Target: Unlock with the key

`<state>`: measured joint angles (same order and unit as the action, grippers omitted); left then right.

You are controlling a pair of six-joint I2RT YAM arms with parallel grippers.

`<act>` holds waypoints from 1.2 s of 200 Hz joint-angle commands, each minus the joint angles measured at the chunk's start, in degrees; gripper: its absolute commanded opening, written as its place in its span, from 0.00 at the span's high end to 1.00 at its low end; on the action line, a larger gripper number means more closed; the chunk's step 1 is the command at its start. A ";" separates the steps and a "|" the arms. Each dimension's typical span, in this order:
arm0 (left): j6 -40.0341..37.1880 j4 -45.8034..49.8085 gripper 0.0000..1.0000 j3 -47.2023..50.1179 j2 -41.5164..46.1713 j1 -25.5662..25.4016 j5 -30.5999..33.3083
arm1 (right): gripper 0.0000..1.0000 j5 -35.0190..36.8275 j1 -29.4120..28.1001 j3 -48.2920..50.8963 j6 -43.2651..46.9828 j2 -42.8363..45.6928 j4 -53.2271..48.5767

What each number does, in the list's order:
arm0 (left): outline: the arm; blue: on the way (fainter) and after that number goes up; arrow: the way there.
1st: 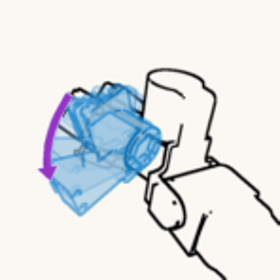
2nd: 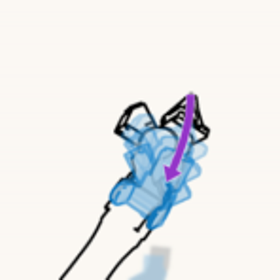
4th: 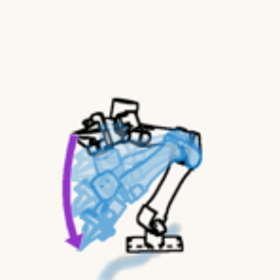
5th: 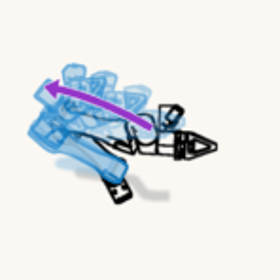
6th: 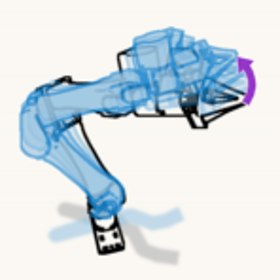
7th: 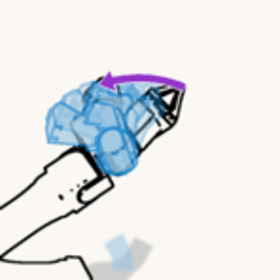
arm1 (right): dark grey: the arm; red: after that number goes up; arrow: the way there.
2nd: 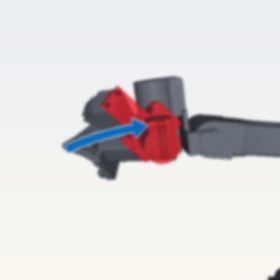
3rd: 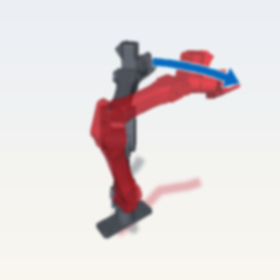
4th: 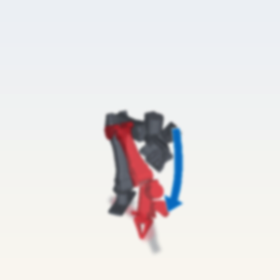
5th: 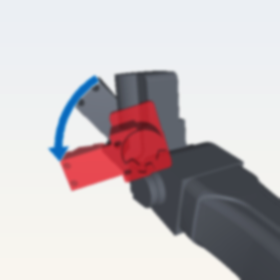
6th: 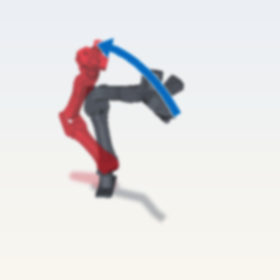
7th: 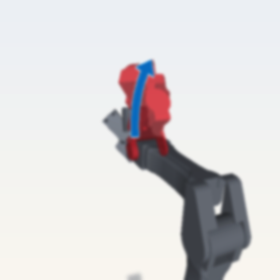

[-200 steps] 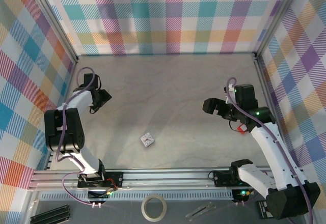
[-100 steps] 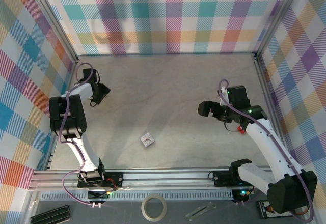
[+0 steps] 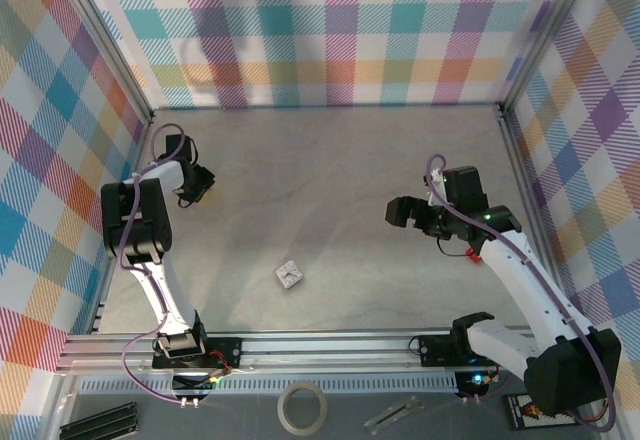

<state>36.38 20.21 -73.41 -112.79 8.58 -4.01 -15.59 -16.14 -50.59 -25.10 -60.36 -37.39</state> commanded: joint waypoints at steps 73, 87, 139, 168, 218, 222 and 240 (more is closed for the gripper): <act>-2.89 -9.90 1.00 10.29 12.75 -7.11 -12.41 | 0.00 -11.05 -6.33 -3.57 -16.71 -15.99 23.79; -1.82 -12.98 1.00 13.25 17.94 -11.22 -13.17 | 0.01 -13.38 -9.56 -3.29 -21.94 -19.78 32.77; 4.58 -18.13 1.00 18.67 29.33 -25.35 -10.38 | 0.00 -10.93 -17.03 -6.83 -33.87 -31.48 51.23; 8.71 -20.58 1.00 22.04 32.22 -28.75 -9.47 | 0.02 -7.69 -17.08 -5.61 -36.32 -32.45 56.51; 13.01 -22.68 1.00 23.40 32.55 -32.42 -10.78 | 0.10 -5.76 -18.51 -5.56 -35.15 -33.19 60.32; 13.22 -22.78 1.00 23.44 32.47 -32.67 -10.96 | 0.11 -5.69 -18.65 -5.76 -35.04 -33.43 60.15; 13.67 -22.42 1.00 22.81 32.11 -33.90 -11.41 | 0.18 -4.93 -19.23 -6.01 -34.58 -34.67 60.21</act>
<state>47.62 0.01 -50.37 -81.25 -23.81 -14.20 -21.76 -34.28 -55.75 -59.75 -93.14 20.01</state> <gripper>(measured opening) 0.046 0.854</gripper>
